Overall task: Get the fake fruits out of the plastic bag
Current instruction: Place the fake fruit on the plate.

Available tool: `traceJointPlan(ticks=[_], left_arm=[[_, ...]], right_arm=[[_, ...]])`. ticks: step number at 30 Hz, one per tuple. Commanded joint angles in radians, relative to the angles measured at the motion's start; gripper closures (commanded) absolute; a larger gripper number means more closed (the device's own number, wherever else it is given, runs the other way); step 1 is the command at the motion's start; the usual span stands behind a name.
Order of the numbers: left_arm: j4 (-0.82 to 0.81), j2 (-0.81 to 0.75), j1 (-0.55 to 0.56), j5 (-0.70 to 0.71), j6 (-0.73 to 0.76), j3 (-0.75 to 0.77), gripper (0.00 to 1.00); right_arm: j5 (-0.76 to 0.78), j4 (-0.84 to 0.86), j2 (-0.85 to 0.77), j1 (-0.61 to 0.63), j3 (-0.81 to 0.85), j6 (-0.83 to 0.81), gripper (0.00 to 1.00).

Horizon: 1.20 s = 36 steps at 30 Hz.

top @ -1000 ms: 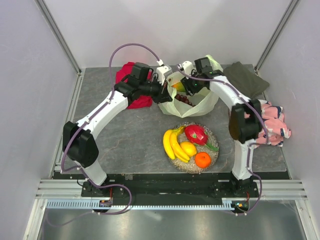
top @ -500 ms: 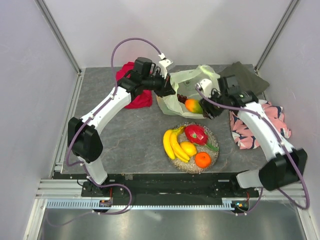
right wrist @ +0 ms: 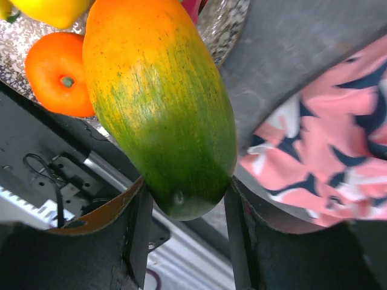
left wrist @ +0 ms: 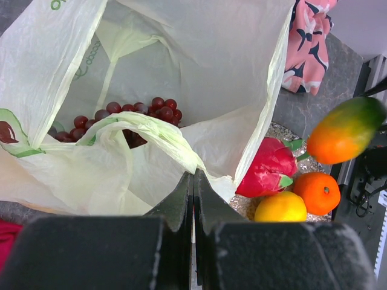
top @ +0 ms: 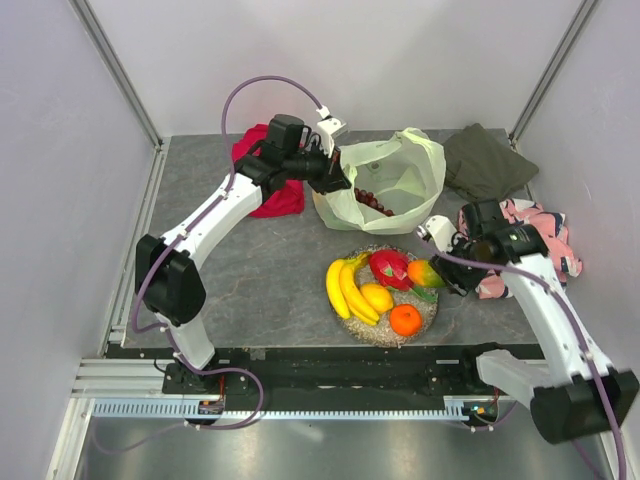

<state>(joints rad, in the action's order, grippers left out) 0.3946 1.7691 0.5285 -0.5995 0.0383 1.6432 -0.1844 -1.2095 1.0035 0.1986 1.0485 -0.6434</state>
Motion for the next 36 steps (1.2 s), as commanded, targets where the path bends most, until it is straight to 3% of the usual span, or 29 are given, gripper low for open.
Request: traceJointPlan(ticks=[1, 3, 9, 17, 24, 25, 31, 36], left_arm=[[-0.03, -0.049, -0.002, 0.01, -0.015, 0.01, 0.98], [-0.026, -0.059, -0.002, 0.009, -0.015, 0.003, 0.99], [-0.028, -0.066, -0.002, -0.013, -0.023, -0.006, 0.98], [-0.028, -0.063, 0.001, 0.001, -0.012, -0.014, 0.98], [-0.022, -0.048, 0.004, -0.003, -0.008, 0.001, 0.98], [-0.02, -0.042, 0.004, -0.003, -0.008, 0.006, 0.98], [-0.02, -0.031, 0.007, 0.0, -0.002, 0.02, 0.98], [-0.02, -0.028, 0.007, -0.003, 0.0, 0.015, 0.98]], right_arm=[[-0.033, 0.04, 0.13, -0.045, 0.001, 0.135, 0.66], [-0.085, 0.07, 0.173, -0.123, 0.019, 0.207, 0.66], [-0.162, 0.042, 0.331, -0.255, 0.041, 0.179, 0.66], [-0.266, 0.028, 0.539, -0.228, 0.09, 0.119, 0.62], [-0.386, -0.159, 0.754, -0.153, 0.143, -0.031, 0.28], [-0.386, -0.176, 0.767, -0.153, 0.145, -0.036, 0.02], [-0.386, -0.191, 0.779, -0.195, 0.209, -0.041, 0.02], [-0.334, -0.252, 0.739, -0.313, 0.323, -0.081, 0.02]])
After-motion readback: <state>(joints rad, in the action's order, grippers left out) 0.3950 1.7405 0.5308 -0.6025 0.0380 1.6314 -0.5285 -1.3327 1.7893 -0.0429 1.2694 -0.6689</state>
